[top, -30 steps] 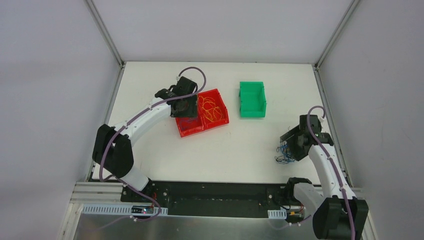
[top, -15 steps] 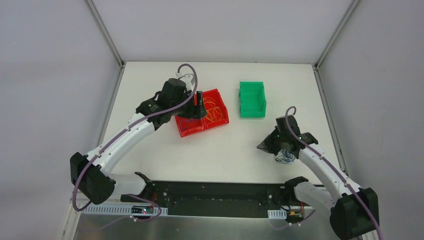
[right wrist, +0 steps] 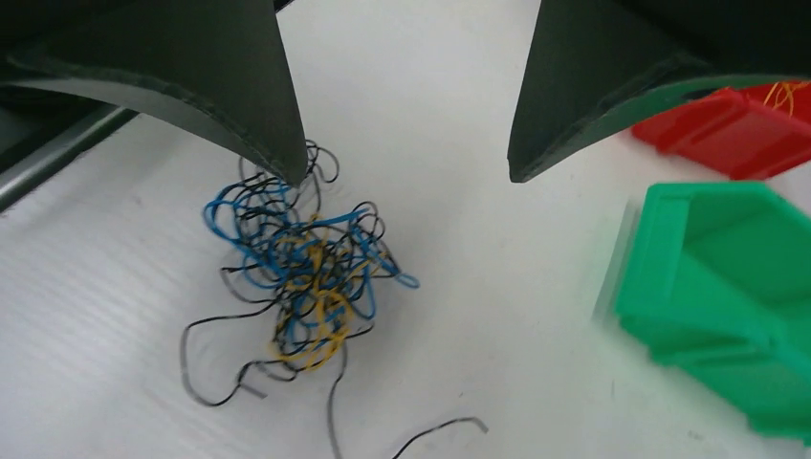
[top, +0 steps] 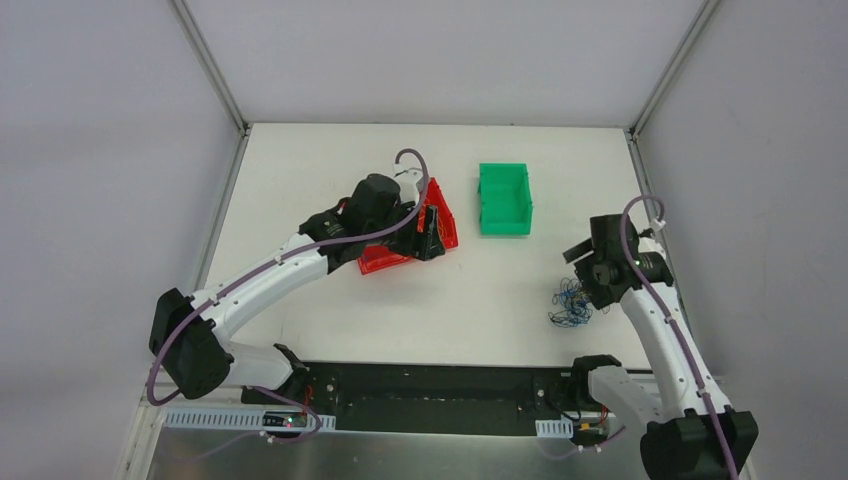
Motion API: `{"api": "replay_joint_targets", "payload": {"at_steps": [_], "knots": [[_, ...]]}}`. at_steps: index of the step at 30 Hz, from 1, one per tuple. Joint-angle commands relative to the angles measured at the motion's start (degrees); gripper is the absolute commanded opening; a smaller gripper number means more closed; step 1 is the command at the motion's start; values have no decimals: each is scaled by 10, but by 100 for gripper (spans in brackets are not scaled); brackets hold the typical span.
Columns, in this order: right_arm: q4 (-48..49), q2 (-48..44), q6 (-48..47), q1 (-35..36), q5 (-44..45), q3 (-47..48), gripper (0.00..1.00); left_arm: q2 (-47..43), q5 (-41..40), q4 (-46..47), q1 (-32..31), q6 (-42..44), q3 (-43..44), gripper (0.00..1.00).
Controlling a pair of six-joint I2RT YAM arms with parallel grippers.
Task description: Untangle the cables
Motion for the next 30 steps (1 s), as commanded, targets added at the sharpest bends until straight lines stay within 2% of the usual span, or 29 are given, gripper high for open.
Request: {"api": "replay_joint_targets", "payload": {"at_steps": [1,10,13,15,17,18,26,29,30], "knots": [[-51,-20,-63,-45,88,4,79,-12,9,30,0,-2,-7,68],[11,45,-83,-67,69,-33,72,-37,-1,30,0,5,-20,68],[49,59,-85,-67,39,-57,62,-52,-10,29,0,9,-30,69],[78,69,-93,-66,3,-66,40,-59,-15,29,1,10,-35,69],[87,79,-93,-59,-23,-64,11,-62,-17,29,0,12,-38,69],[85,82,-88,-45,-25,-58,0,-62,-16,28,0,11,-38,69],[115,69,20,181,-101,-20,0,-50,-11,29,0,4,-40,69],[147,71,39,245,-139,0,0,-42,-3,32,0,-2,-41,69],[156,72,37,258,-150,7,3,-40,0,35,0,-3,-40,69]]}}
